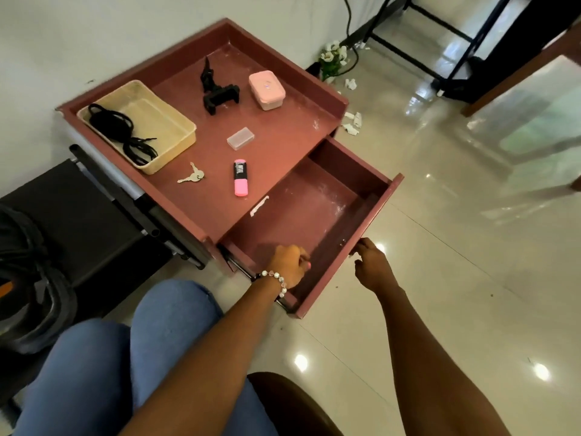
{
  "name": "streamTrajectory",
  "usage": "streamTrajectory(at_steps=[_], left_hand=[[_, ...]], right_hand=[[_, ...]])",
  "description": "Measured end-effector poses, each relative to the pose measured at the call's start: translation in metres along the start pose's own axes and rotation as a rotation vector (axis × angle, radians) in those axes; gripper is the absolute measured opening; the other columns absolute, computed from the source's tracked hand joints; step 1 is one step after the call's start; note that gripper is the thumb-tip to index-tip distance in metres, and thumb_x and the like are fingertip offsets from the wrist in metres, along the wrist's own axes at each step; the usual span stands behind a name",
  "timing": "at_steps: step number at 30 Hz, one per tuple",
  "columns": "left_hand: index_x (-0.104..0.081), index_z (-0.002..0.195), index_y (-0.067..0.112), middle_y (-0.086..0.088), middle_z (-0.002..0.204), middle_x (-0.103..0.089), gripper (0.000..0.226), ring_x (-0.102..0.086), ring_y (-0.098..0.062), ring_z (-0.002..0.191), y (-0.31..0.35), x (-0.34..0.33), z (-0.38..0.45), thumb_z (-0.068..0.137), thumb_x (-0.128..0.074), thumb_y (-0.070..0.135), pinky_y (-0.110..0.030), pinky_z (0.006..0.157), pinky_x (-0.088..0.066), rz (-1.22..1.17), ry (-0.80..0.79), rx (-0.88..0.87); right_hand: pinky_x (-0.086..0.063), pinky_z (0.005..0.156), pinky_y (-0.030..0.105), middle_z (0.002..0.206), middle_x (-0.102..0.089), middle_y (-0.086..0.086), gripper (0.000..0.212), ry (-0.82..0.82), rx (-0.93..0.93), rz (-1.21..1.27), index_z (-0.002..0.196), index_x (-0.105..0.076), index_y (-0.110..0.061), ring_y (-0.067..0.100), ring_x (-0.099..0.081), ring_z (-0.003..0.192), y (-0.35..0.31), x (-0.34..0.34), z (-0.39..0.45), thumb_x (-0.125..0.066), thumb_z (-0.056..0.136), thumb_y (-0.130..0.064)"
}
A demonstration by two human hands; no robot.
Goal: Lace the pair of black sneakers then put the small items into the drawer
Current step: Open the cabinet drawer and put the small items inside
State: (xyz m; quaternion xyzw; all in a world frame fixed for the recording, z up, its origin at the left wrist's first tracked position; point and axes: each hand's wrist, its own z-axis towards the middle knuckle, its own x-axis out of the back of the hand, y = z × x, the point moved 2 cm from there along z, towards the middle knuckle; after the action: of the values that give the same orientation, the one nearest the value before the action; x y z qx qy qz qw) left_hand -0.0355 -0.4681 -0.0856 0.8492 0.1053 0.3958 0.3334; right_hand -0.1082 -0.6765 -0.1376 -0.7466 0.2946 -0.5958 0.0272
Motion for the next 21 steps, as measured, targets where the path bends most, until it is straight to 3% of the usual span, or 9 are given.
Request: streamTrajectory(at_steps=[5,8,10,13,16,18,21], left_hand=[[-0.069,0.115,0.007,-0.01,0.115,-0.069,0.025,-0.065,-0.021,0.104,0.004,-0.018,-0.006,0.091,-0.065,0.014,-0.024,0.096,-0.047,0.01,-0.072,0.01],[-0.07,0.113,0.007,-0.009,0.112,-0.071,0.023,-0.066,-0.02,0.102,0.002,-0.015,-0.008,0.091,-0.064,0.011,-0.018,0.093,-0.046,-0.01,-0.042,0.021],[-0.072,0.107,0.007,-0.01,0.103,-0.073,0.02,-0.069,-0.02,0.094,0.003,-0.004,-0.008,0.091,-0.061,0.005,-0.018,0.092,-0.048,-0.055,0.011,0.016],[-0.074,0.099,0.011,-0.005,0.083,-0.074,0.021,-0.068,-0.018,0.071,0.003,0.028,0.001,0.088,-0.059,0.001,-0.035,0.079,-0.058,-0.172,0.186,-0.061],[-0.072,0.098,0.015,0.004,0.075,-0.069,0.021,-0.06,-0.01,0.059,0.013,0.073,0.01,0.089,-0.056,0.006,-0.027,0.069,-0.055,-0.315,0.399,-0.179],[-0.071,0.101,0.015,0.002,0.08,-0.069,0.019,-0.061,-0.013,0.067,0.019,0.108,0.018,0.09,-0.057,0.009,-0.02,0.067,-0.048,-0.316,0.577,-0.146],[-0.07,0.107,0.012,-0.009,0.1,-0.07,0.022,-0.064,-0.026,0.093,0.012,0.153,0.041,0.087,-0.061,0.013,-0.031,0.082,-0.047,-0.177,0.729,0.068]], right_hand=[[-0.049,0.093,0.038,0.142,-0.046,0.005,0.057,-0.093,-0.004,-0.031,0.121,-0.061,-0.006,0.03,-0.053,0.118,0.003,0.001,-0.013,-0.047,0.072,0.02],[-0.05,0.088,0.035,0.132,-0.054,0.008,0.04,-0.088,-0.107,0.013,0.111,-0.064,-0.003,0.03,-0.057,0.111,-0.013,0.01,-0.008,-0.05,0.077,0.013],[-0.05,0.08,0.034,0.113,-0.063,0.013,0.022,-0.001,-0.271,0.072,0.102,-0.067,-0.001,0.035,-0.062,0.1,-0.03,0.027,-0.001,-0.055,0.084,0.002],[-0.045,0.065,0.03,0.094,-0.066,0.014,0.012,0.278,-0.471,0.062,0.095,-0.066,0.001,0.033,-0.065,0.083,-0.06,0.065,0.008,-0.059,0.09,-0.008],[-0.043,0.066,0.025,0.092,-0.069,0.012,0.015,0.5,-0.337,0.151,0.094,-0.07,-0.001,0.025,-0.063,0.075,-0.092,0.087,0.029,-0.057,0.091,-0.008],[-0.045,0.073,0.023,0.096,-0.071,0.009,0.015,0.491,-0.202,0.247,0.096,-0.072,-0.004,0.019,-0.063,0.08,-0.12,0.093,0.051,-0.058,0.091,-0.006],[-0.049,0.087,0.025,0.103,-0.072,0.007,0.017,0.386,0.007,0.344,0.106,-0.071,-0.007,0.018,-0.066,0.091,-0.171,0.099,0.09,-0.061,0.092,-0.009]])
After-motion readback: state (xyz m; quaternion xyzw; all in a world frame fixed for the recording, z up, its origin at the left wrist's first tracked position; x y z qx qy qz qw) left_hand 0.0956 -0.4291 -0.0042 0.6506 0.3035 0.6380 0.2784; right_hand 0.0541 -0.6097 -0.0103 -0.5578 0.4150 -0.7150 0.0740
